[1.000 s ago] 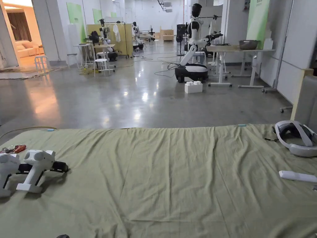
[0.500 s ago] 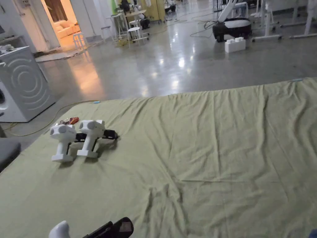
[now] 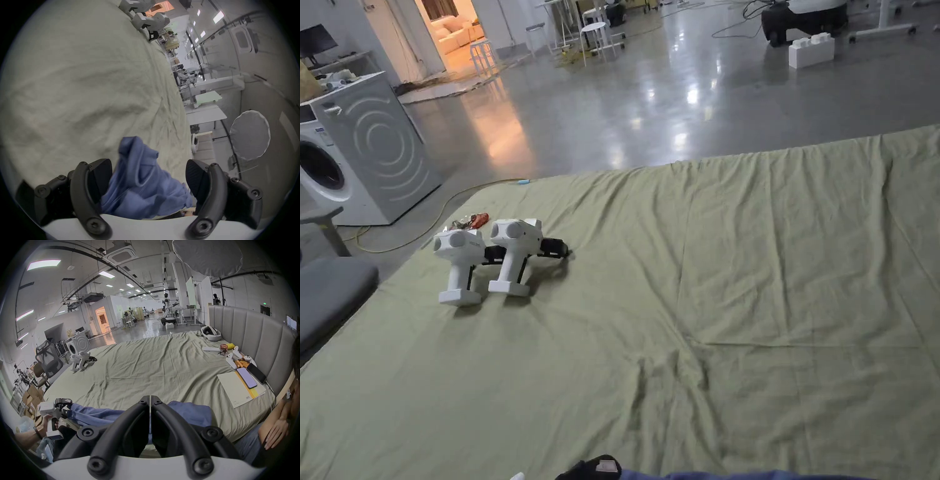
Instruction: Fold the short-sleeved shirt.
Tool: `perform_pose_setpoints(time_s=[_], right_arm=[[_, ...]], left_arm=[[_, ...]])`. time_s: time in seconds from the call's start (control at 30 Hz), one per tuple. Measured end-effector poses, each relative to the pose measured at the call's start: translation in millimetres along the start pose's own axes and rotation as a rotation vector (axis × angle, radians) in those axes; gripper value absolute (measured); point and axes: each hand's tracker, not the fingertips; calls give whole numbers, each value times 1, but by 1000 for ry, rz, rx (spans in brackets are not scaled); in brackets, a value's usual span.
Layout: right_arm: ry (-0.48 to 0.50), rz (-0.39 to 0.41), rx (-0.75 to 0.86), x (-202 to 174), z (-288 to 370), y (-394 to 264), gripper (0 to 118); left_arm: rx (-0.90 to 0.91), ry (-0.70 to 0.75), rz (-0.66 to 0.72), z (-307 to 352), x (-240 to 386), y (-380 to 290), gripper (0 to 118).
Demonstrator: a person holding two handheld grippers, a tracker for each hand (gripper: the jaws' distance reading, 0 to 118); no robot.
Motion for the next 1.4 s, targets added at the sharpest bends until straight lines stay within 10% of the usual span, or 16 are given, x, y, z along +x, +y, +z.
perform_pose_setpoints(time_s=[0.13,0.37,0.73,1.2,1.23,1.3,1.4], right_arm=[[-13,9,-17,1,0,1,3],[-23,-11,-34,5,4,0,3],[22,-58,-42,11,-7,-7,3],[-35,-87,-57,35,27,-25,4],[-51,-90,-62,38,29,-27,3],[-74,-97,-68,44,32,-30,4],[-83,-132,-73,53,34,-34,4]], left_arm=[[0,29,85,-14,-10,3,20],[122,23,57,12,4,13,13],[306,252,-480,81,81,72,13],[-206,236,-876,-118,147,-154,14],[-203,283,-907,-128,143,-161,28],[-211,320,-908,-140,143,-162,93],[-228,220,-795,-125,153,-142,100]])
